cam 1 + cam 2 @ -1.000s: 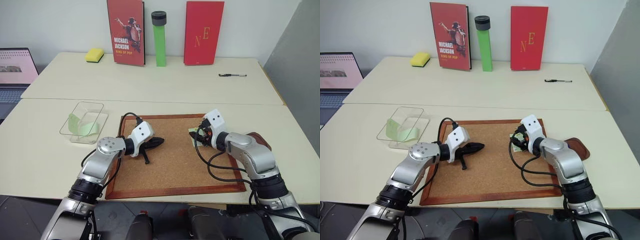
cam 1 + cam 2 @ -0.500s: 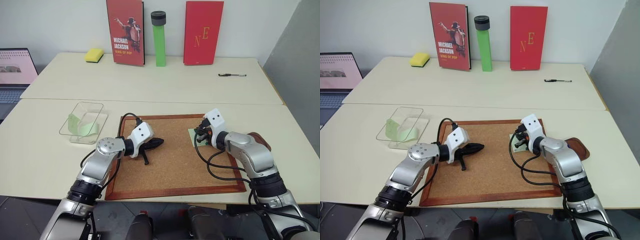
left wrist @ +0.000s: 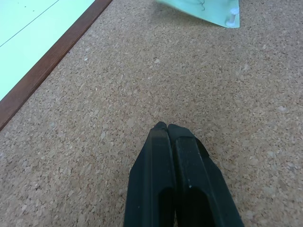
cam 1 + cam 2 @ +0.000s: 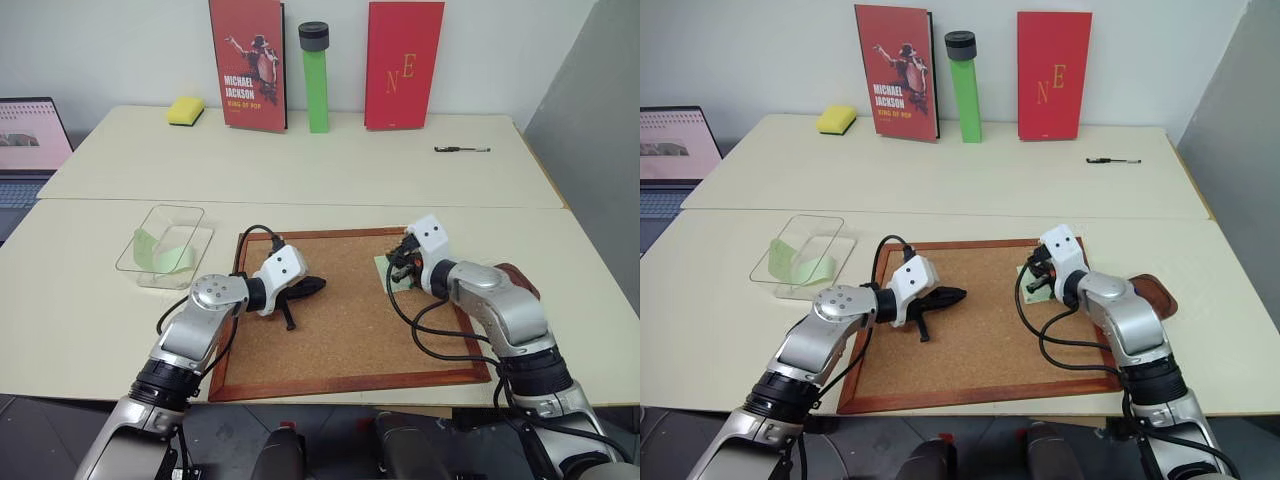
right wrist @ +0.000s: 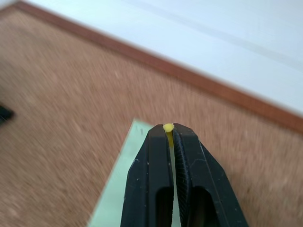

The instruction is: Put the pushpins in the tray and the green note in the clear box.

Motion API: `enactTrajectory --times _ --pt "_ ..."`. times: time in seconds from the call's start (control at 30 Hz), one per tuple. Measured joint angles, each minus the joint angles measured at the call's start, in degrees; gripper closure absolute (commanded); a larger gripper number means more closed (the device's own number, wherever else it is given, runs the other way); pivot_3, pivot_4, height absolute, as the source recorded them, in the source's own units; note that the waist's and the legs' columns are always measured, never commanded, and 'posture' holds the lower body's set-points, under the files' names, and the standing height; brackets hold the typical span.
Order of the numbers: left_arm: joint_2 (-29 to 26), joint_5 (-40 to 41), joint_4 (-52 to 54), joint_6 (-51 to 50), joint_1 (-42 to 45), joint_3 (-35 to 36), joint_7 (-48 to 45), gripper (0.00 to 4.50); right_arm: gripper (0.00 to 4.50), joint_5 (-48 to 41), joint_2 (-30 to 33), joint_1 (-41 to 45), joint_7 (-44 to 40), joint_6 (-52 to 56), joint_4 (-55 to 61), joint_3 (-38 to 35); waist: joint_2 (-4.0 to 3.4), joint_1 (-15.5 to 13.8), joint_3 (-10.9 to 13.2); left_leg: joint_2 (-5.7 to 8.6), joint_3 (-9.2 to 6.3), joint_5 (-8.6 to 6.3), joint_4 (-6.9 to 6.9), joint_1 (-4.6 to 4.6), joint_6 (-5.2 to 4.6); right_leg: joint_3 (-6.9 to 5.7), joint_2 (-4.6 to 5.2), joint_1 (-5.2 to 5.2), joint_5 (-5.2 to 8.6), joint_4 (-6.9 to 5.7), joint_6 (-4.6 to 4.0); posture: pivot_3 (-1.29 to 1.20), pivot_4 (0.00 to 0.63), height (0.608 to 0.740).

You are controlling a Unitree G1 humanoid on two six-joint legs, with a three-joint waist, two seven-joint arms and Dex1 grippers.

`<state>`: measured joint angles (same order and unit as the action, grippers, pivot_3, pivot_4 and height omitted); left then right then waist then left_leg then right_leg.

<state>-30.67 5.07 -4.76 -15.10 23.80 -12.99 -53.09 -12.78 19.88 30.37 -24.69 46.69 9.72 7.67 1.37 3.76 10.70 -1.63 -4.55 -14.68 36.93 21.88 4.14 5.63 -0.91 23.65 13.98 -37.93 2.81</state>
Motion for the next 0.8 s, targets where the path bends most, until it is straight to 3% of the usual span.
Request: enactTrajectory --times 0.43,0.7,0.8 --pt "0.0 0.0 0.3 -0.8 0.5 -0.2 -0.1 4.5 4.47 -1.9 2.4 -2.3 0.3 2.9 7.4 -4.1 0.0 0.0 0.0 0.0 0.0 0.0 -0.01 0.01 0.0 0.0 0.0 -0.02 0.0 0.05 0.0 0.0 0.15 0.74" --pt "-0.3 0.0 0.6 -0.9 0.2 -0.4 -0.3 4.5 4.47 -2.4 14.1 -19.7 -0.1 7.6 18.1 -18.3 -0.03 -0.3 0.0 0.01 0.08 -0.02 -0.08 0.01 -0.02 0.07 0.02 -0.02 0.04 0.18 0.03 0.0 0.15 0.74" --pt "-0.4 -0.2 0.4 -1.0 0.1 -0.2 -0.1 4.5 4.47 -1.7 17.0 -24.3 -0.2 7.5 19.1 -19.8 -0.06 -0.1 0.0 -0.02 0.08 -0.01 -0.05 -0.09 -0.02 0.07 0.0 -0.06 0.21 0.14 -0.25 0.0 0.15 0.74"
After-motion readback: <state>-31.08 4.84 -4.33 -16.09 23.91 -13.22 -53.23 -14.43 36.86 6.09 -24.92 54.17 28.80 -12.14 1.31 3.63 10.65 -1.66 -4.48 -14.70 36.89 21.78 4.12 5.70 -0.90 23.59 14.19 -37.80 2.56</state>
